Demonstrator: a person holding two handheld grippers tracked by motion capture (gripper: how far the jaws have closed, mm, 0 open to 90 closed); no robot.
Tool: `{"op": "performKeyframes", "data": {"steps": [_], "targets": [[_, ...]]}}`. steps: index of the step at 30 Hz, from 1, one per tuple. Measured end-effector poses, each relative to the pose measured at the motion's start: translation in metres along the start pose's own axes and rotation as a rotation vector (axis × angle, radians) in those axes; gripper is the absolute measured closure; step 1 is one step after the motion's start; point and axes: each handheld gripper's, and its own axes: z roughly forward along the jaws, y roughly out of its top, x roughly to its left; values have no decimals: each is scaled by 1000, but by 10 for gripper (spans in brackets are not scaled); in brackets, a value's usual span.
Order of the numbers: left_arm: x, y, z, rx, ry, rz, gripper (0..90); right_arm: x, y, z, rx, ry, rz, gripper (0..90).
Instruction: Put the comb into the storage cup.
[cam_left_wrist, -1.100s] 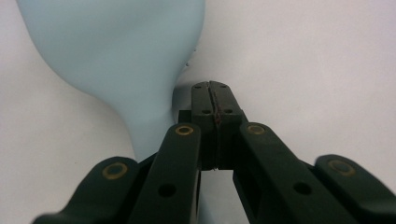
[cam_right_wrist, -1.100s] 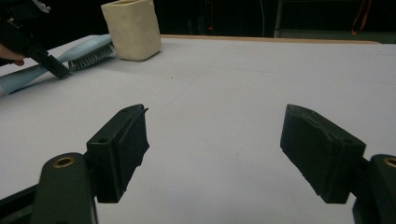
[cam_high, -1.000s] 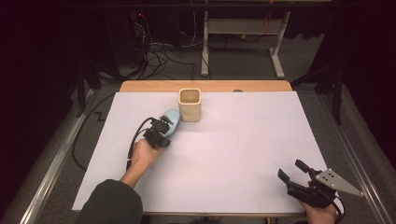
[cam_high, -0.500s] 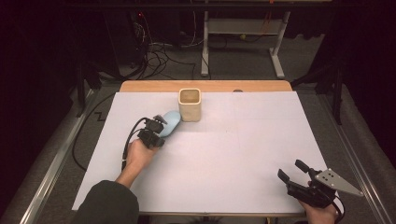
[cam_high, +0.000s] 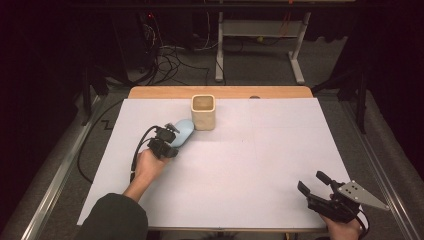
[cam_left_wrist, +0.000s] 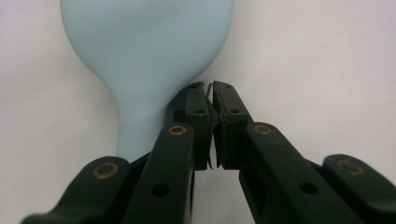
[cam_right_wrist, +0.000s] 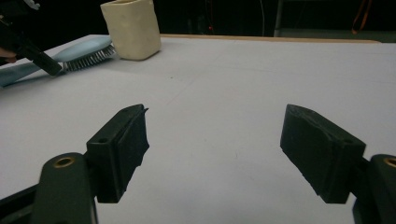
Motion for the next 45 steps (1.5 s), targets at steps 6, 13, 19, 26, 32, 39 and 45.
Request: {"op": "performKeyframes", "data": {"steps": [6,13,19,26,32,39,45], "targets": [[-2,-1,-11,-42,-22,8,771,0,0,0,0,0,-1,238],[3,-5,-20,-84,-15,-6,659,0,0,1,7,1,-1,237],[3,1,-32,-85,35,29,559,0,0,1,8,-1,-2,238],[14,1,-34,-81,63,-9,488,0,0,0,4,-2,0,237],[22,1,-29,-56,73,-35,457,0,0,0,6,-2,0,238],[23,1,-16,-10,79,-34,456,0,0,0,7,-3,0,238],[24,1,-13,-6,67,-42,451,0,0,0,6,-3,0,237]]}}
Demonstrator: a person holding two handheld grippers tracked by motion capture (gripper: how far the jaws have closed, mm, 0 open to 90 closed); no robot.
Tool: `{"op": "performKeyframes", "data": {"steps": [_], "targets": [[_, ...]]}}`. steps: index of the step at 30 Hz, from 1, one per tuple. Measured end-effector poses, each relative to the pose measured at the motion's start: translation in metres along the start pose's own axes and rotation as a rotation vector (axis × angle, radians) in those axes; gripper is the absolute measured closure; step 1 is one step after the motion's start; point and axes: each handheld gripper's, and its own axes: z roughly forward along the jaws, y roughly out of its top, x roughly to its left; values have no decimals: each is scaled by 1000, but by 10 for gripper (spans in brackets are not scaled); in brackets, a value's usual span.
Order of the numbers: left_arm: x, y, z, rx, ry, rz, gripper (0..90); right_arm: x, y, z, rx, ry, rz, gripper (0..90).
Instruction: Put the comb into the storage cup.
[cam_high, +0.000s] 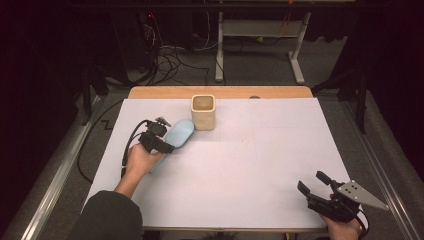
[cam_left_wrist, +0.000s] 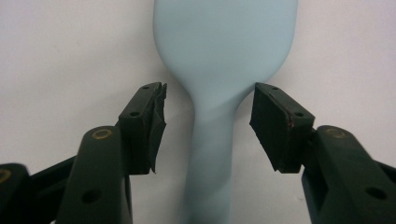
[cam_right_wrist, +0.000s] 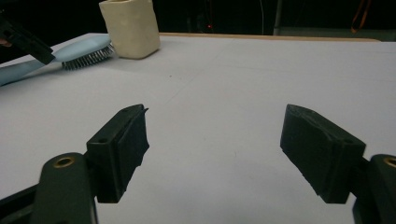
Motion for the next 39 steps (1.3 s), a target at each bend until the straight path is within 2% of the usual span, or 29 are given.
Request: {"op": "performKeyframes", "data": {"steps": [10,21,25,39], "targets": [[-5,0,12,44,-1,19,472,0,0,0,3,1,-3,237],[-4,2,20,73,-12,17,573,0,0,0,2,0,-4,237],[-2,3,20,66,-20,2,605,0,0,0,4,1,-5,238],[-1,3,19,67,-22,7,682,0,0,0,1,1,-8,238]]}}
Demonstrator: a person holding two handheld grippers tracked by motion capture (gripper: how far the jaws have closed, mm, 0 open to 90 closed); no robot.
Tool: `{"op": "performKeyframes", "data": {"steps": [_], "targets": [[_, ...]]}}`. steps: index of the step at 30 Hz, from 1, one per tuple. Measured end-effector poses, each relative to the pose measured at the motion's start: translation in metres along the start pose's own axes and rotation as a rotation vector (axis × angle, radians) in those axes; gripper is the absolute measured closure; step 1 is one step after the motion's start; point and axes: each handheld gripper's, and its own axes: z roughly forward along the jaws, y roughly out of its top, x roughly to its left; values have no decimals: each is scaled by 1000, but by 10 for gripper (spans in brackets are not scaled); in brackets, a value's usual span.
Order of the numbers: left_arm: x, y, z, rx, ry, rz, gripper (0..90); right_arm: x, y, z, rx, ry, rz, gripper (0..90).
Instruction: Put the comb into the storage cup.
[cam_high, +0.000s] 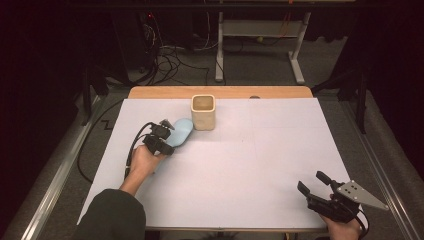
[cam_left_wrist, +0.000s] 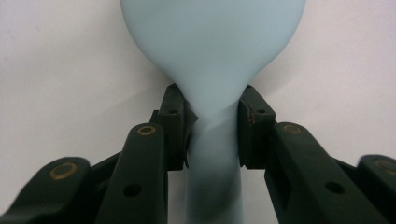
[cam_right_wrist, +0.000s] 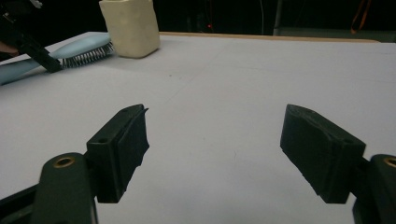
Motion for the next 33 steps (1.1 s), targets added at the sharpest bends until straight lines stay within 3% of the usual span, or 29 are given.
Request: {"op": "performKeyframes", "data": {"steps": [16,33], "targets": [[-2,-6,-3,-27,5,6,692,0,0,0,-1,-2,4,238],[-3,-14,-18,-87,-3,8,692,0,0,0,3,-3,1,238]]}}
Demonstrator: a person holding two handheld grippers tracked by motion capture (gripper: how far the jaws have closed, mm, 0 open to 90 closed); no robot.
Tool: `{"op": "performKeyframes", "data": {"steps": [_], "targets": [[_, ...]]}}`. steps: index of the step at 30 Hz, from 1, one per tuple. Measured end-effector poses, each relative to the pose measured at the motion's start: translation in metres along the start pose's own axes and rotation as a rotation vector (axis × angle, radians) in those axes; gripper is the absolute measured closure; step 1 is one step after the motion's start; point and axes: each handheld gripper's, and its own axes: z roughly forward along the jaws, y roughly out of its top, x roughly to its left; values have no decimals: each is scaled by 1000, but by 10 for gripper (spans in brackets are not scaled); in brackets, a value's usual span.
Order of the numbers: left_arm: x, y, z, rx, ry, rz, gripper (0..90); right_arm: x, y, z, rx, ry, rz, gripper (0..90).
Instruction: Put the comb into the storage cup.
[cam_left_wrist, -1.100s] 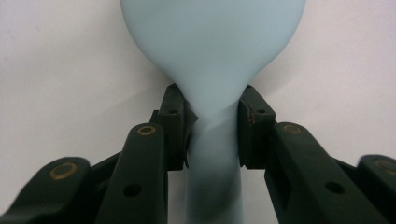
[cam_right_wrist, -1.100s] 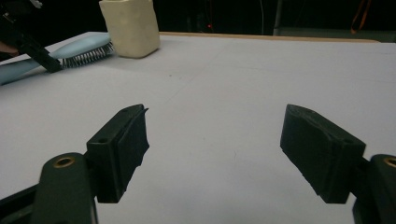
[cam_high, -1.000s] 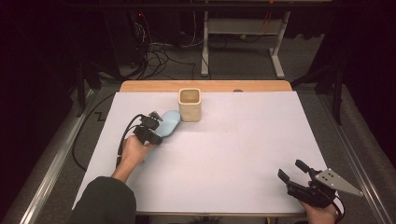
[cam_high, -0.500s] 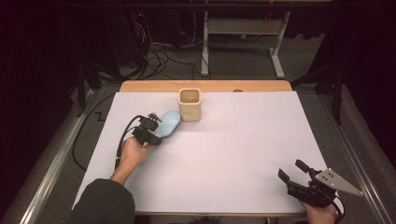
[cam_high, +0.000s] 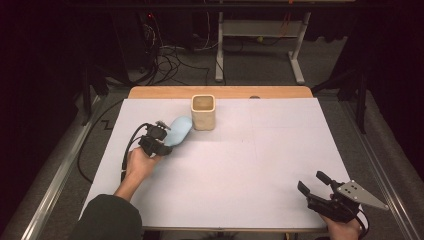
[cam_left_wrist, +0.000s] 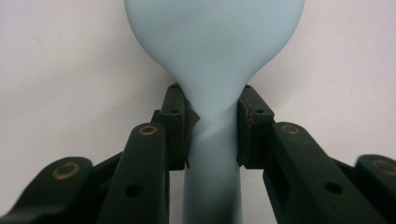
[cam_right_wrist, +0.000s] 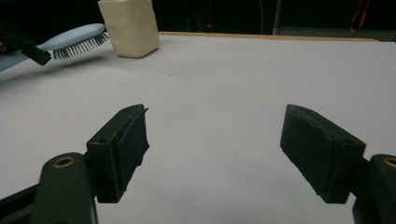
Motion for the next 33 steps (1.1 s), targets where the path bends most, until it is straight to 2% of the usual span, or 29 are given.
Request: {"op": "performKeyframes", "data": {"steps": [14,33], "targets": [[-1,-10,-10,-54,-25,-10,692,0,0,0,-2,0,3,235],[-14,-21,-30,-132,-47,37,692,1,0,0,-5,-2,3,235]]}}
